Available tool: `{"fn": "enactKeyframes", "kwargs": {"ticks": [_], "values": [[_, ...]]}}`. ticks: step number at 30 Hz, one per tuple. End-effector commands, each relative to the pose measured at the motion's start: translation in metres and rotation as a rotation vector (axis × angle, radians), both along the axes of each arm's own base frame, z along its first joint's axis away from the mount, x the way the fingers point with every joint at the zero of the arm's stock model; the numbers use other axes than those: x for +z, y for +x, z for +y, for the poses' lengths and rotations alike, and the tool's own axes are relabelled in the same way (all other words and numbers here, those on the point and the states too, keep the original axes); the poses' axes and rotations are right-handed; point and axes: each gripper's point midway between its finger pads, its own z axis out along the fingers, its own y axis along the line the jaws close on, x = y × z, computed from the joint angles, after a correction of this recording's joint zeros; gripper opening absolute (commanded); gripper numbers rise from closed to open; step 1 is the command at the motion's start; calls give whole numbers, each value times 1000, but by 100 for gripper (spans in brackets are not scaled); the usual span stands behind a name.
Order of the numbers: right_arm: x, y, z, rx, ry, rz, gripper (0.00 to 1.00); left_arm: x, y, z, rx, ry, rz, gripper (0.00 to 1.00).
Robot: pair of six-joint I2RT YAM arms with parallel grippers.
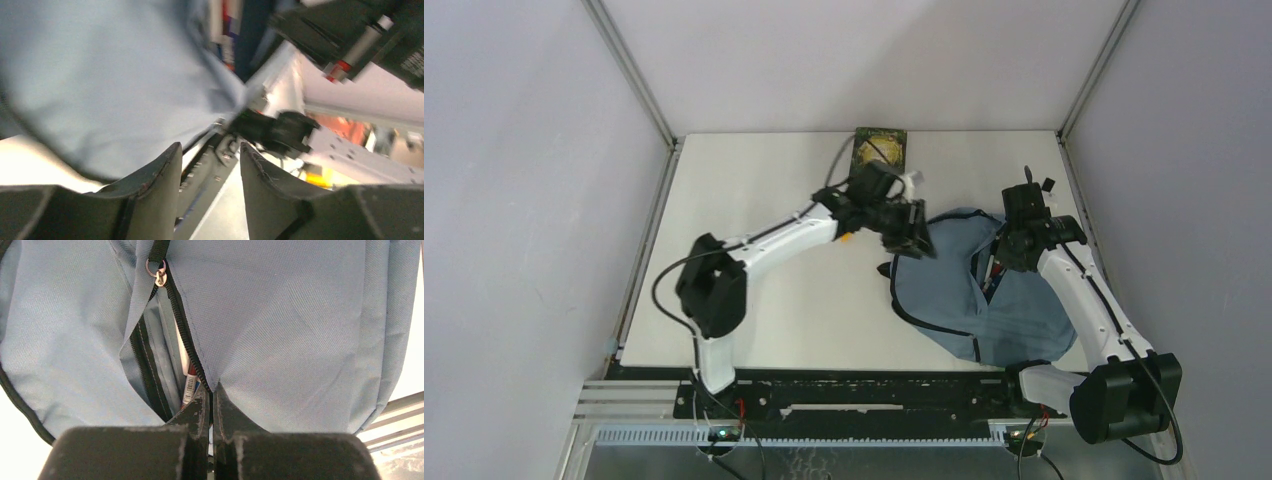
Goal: Pack the student bag
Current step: Place the stationery in the student bag, then pick up the stationery from the center of the board.
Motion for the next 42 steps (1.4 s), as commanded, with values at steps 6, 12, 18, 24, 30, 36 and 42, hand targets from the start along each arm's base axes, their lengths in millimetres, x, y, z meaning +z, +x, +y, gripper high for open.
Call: {"fn": "enactKeyframes", "kwargs": {"ticks": [6,12,18,24,30,36,42], "values": [[9,14,6,11,31,-75,0,-44,122,191,211,705,-548,64],[11,17,9,13,45,-89,0,-77,155,226,207,819,-569,66],[11,14,8,13,37,-82,0,-101,170,223,201,749,-421,64],[10,16,10,18,45,-85,0,-122,179,209,186,720,-388,65],[10,15,9,13,35,-80,0,-136,182,192,164,669,-332,64],[7,11,7,7,29,-77,0,-154,187,184,153,671,-283,59],[6,8,4,1,19,-74,0,-162,184,181,160,668,-243,31]]}}
